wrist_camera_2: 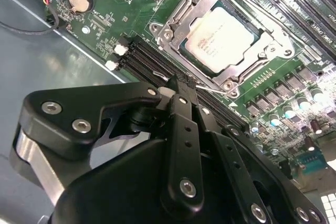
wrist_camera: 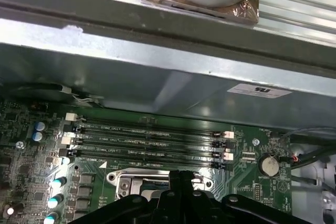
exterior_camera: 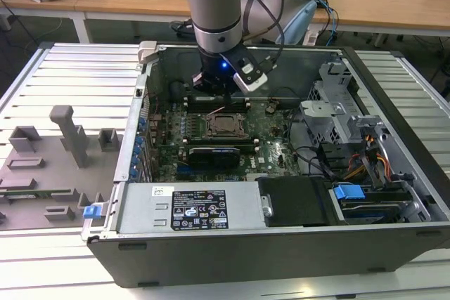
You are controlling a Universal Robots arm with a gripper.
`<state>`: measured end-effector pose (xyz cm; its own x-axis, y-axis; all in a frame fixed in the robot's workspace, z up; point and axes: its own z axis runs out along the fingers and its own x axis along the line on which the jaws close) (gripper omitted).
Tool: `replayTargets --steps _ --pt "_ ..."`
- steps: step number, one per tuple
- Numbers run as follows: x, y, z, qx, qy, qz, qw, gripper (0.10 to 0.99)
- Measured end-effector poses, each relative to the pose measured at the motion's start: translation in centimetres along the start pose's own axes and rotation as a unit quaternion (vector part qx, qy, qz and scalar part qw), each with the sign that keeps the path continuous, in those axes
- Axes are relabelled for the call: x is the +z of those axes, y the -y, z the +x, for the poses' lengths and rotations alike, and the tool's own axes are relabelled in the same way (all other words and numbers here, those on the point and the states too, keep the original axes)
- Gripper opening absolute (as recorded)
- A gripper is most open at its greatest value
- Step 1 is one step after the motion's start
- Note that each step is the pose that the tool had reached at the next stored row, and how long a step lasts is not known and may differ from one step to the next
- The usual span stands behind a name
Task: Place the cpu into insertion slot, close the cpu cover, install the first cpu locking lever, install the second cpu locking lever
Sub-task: 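Install the first cpu locking lever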
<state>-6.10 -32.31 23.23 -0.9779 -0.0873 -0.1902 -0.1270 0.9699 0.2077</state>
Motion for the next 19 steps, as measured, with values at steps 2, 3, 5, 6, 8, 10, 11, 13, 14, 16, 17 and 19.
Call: replayTargets --steps 2,3,5,6,8,10,11,13,14,16,17,19 --pt "0.15 0.03 0.03 0.000 0.0000 0.0000 1.0000 0.106" --pt "0.18 0.04 0.04 0.000 0.0000 0.0000 1.0000 0.106" --pt "0.25 0.05 0.05 0.000 0.0000 0.0000 1.0000 0.106" --pt "0.35 0.07 0.07 0.000 0.0005 0.0000 1.0000 0.106" --pt "0.63 0.13 0.13 -0.001 0.0042 0.0004 1.0000 0.106" --pt "0.85 0.19 0.17 -0.003 0.0135 0.0012 0.9999 0.106" --pt "0.91 0.19 0.18 -0.004 0.0179 0.0015 0.9998 0.106" --pt "0.92 0.20 0.18 -0.005 0.0195 0.0017 0.9998 0.106" --pt "0.92 0.20 0.19 -0.005 0.0203 0.0018 0.9998 0.106" --pt "0.95 0.21 0.24 -0.007 0.0287 0.0026 0.9996 0.106" --pt "1.00 0.21 0.27 -0.009 0.0370 0.0033 0.9993 0.106" --pt "1.05 0.22 0.32 -0.011 0.0466 0.0043 0.9988 0.106"
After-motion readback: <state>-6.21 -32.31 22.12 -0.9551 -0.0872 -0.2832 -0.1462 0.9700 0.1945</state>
